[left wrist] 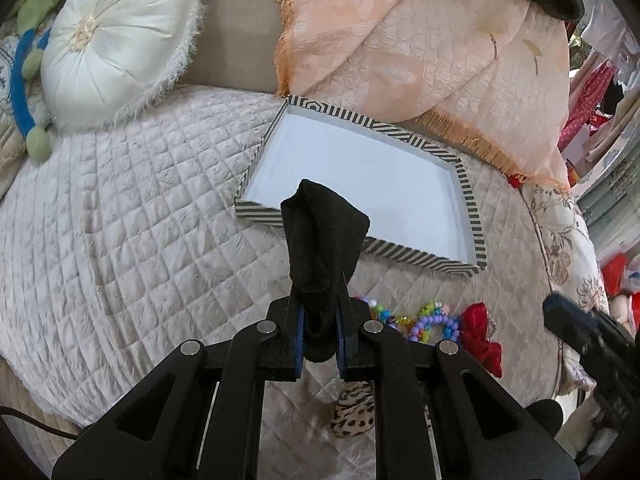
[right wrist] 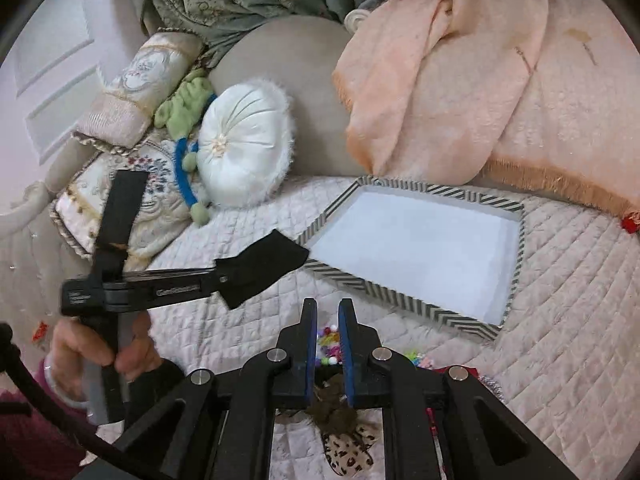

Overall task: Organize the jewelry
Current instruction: 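Lift the black fabric with the left gripper while the right gripper grasps the brown scrunchie and leopard bow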

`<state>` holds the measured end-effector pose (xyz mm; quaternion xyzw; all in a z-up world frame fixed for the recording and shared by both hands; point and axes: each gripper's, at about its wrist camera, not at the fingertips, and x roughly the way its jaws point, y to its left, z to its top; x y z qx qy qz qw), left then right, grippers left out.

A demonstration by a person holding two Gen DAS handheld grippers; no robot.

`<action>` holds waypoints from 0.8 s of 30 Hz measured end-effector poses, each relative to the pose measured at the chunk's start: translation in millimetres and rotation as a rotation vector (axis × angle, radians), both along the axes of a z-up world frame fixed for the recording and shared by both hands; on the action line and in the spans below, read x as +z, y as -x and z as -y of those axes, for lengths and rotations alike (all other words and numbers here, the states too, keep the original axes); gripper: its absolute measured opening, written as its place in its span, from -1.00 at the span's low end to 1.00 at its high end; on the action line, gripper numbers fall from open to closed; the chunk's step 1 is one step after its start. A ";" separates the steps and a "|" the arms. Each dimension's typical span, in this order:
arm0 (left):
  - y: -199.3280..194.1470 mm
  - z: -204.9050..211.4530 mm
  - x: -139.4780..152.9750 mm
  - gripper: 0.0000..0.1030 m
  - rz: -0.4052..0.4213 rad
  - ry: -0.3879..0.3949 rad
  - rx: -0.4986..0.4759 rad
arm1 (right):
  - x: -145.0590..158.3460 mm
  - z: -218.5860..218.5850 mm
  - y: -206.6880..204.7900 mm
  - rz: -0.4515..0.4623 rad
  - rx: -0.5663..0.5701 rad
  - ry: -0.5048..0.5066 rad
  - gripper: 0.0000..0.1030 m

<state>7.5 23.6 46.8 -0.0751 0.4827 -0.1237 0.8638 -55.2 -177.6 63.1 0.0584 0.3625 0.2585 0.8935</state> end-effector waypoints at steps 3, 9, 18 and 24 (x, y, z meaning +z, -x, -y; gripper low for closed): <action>-1.3 1.0 -2.0 -0.79 -0.006 0.003 -0.001 | -14.1 -8.7 8.9 -0.002 0.074 0.015 -0.52; 0.7 1.6 -12.1 -0.79 -0.040 0.008 0.000 | -87.1 -21.1 4.9 -0.196 0.062 0.075 0.69; 6.1 4.0 -14.4 -0.79 -0.046 -0.005 -0.002 | -127.2 -27.9 -20.4 -0.233 -0.001 0.046 -0.58; -0.8 -1.5 -8.8 -0.79 -0.028 0.021 0.011 | -71.7 -13.6 -2.6 -0.085 0.008 0.008 -0.76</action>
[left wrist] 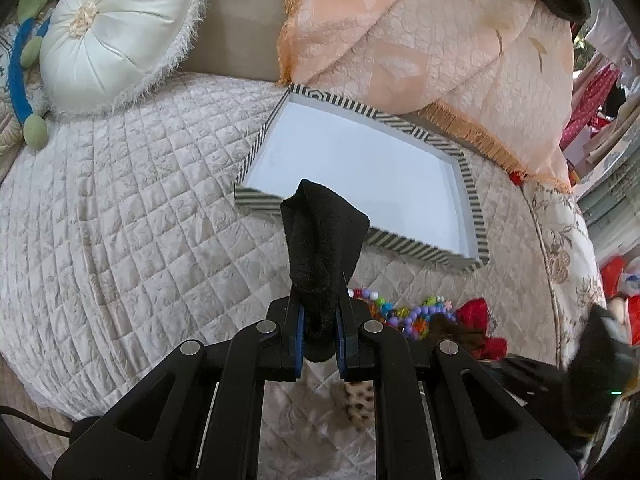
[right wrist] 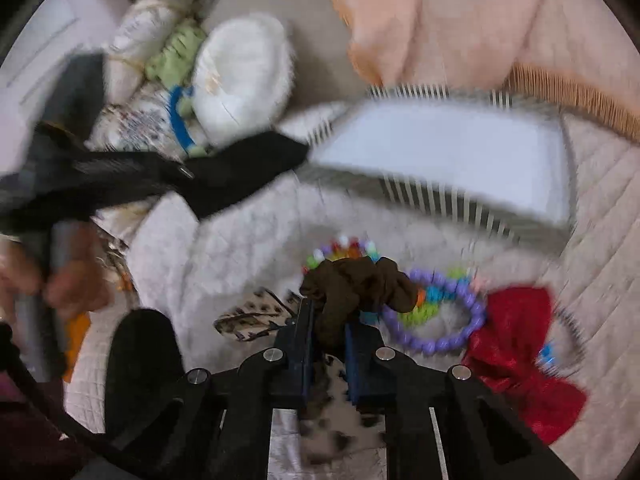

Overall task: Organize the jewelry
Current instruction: 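Lift the black fabric with the left gripper while the right gripper grasps the brown scrunchie and leopard bow, then lower both held items into the tray and open both grippers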

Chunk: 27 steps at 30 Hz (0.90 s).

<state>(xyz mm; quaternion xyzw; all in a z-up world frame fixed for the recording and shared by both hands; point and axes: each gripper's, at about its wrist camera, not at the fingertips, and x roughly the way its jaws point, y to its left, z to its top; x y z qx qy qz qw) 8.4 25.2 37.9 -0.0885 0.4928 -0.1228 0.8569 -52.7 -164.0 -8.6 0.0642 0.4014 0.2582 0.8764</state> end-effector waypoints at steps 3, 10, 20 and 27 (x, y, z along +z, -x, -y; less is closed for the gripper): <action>-7.5 2.8 4.3 -0.79 0.014 0.016 0.000 | 25.2 11.2 -4.6 0.046 -0.008 -0.023 -0.76; -46.8 18.1 9.2 -0.79 0.044 0.022 -0.008 | 40.2 44.1 -47.8 0.068 -0.119 -0.033 -0.76; -132.9 36.9 -37.0 -0.79 -0.011 -0.079 0.029 | 4.3 75.1 -127.5 -0.056 -0.223 0.002 -0.76; -146.1 31.7 -78.4 -0.79 -0.107 -0.129 0.048 | -28.4 88.6 -147.1 -0.170 -0.215 0.014 -0.76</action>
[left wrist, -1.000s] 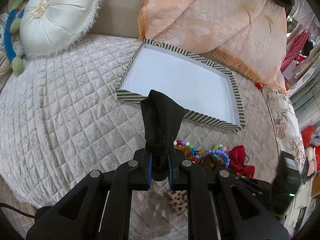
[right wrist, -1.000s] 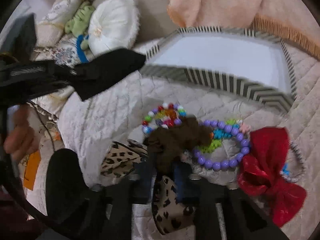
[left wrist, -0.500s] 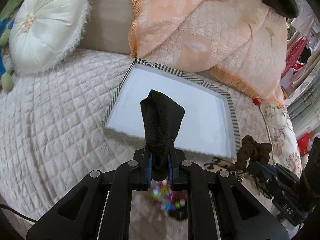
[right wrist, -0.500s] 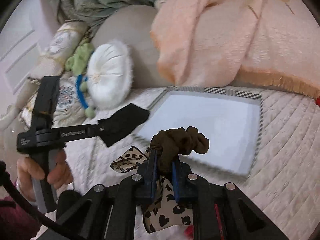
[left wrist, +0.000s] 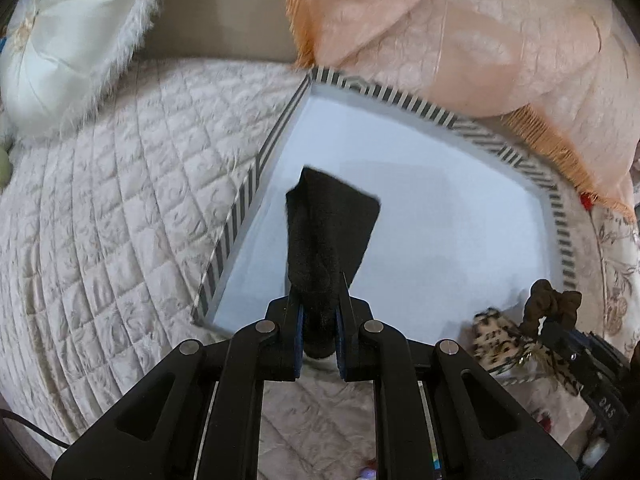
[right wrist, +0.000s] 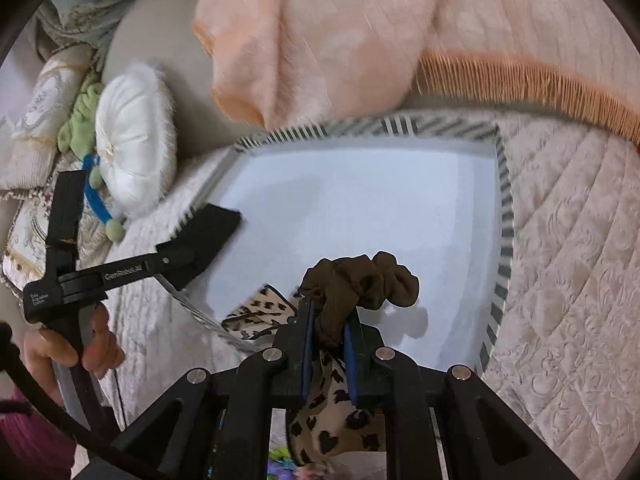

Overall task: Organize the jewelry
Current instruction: 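Lower both held items into the tray and open both grippers, then move the right gripper to the red satin bow and grasp it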

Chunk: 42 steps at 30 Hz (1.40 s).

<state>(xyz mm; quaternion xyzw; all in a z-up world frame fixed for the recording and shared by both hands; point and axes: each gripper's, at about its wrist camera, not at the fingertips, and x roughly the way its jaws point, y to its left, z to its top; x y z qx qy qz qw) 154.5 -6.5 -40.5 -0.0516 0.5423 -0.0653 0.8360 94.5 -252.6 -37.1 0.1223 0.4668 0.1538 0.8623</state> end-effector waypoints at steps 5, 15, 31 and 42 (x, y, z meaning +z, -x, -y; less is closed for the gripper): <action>17.3 3.1 -3.4 -0.79 -0.021 -0.024 -0.041 | -5.5 13.3 11.2 -0.037 0.020 0.046 -0.76; 67.8 8.5 1.1 -0.71 -0.023 -0.052 -0.071 | 4.6 27.6 24.6 0.006 0.045 0.117 -0.30; 102.3 1.9 38.4 -0.16 0.103 -0.075 -0.003 | 55.8 5.4 78.2 0.206 -0.049 0.201 -0.15; 160.7 9.4 67.2 -0.16 0.191 -0.094 0.007 | 72.6 -14.0 143.5 0.239 -0.020 0.157 -0.15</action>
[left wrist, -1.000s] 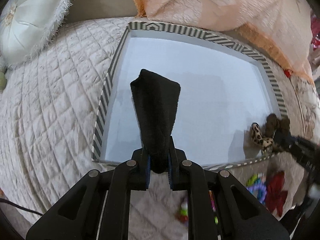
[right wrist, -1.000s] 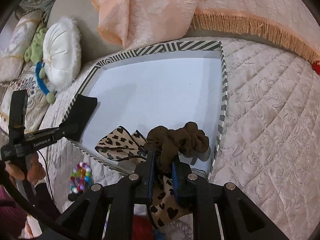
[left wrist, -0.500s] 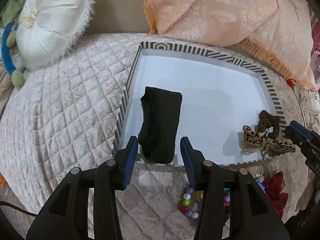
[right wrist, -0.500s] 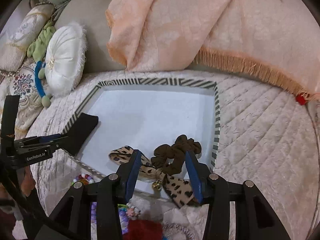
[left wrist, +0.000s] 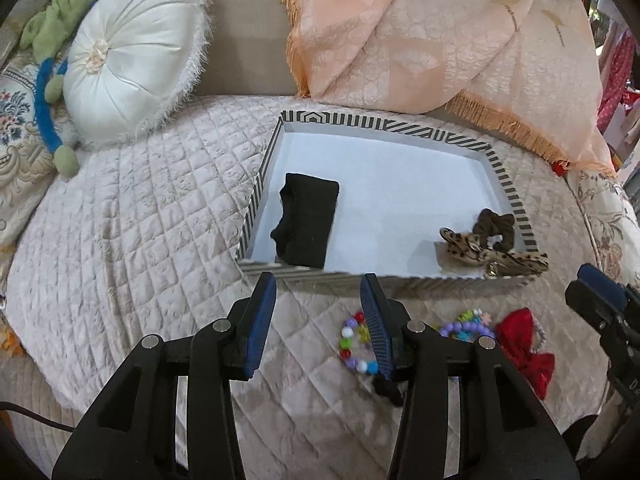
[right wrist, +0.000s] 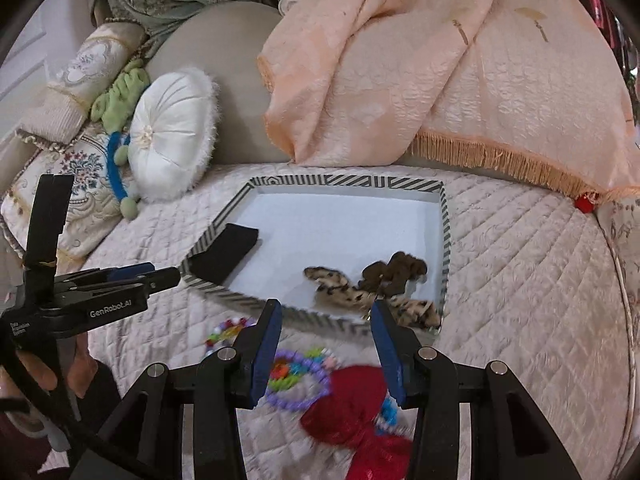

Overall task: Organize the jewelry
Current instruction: 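Move the right gripper to the red satin bow and grasp it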

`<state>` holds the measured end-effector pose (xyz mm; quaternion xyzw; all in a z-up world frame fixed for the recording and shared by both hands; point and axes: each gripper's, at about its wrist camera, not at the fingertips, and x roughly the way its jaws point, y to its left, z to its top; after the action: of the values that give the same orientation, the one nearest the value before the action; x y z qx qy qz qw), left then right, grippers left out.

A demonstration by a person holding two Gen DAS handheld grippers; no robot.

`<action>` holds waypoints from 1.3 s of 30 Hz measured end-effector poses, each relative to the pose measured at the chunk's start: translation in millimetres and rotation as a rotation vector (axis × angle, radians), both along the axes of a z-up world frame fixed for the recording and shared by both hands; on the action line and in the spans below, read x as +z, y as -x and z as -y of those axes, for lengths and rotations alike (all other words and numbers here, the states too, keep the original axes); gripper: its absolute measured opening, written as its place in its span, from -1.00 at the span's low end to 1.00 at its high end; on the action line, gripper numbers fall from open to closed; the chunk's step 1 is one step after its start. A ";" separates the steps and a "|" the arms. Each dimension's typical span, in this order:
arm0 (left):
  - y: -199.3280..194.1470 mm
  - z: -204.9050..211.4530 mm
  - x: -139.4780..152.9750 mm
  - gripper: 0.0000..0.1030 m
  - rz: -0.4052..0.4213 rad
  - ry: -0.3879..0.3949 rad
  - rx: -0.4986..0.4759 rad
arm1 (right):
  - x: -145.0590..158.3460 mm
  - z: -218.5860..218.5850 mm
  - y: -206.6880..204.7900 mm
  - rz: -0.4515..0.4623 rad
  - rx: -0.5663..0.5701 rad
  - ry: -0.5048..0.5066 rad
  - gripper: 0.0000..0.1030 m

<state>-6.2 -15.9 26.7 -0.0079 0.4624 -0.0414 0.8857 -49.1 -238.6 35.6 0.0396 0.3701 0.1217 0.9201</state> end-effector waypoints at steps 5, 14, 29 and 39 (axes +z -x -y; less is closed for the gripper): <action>22.0 3.4 7.0 -0.16 0.026 -0.004 0.002 | 0.3 -0.4 21.0 -0.003 -0.026 -0.021 -0.15; 48.9 9.6 12.1 -0.16 0.051 -0.010 -0.005 | -4.1 2.9 41.4 -0.033 -0.043 -0.048 -0.13; 62.7 20.0 11.4 -0.16 0.049 -0.018 -0.021 | 1.2 7.9 56.4 -0.023 -0.059 -0.029 -0.11; 49.9 -4.0 -0.6 -0.16 -0.067 0.124 -0.008 | -10.6 25.4 59.6 -0.060 -0.087 -0.028 -0.03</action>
<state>-56.1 -11.9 26.1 -0.0623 0.4882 -0.0734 0.8674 -108.7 -263.9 25.0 0.0720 0.3940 0.0855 0.9123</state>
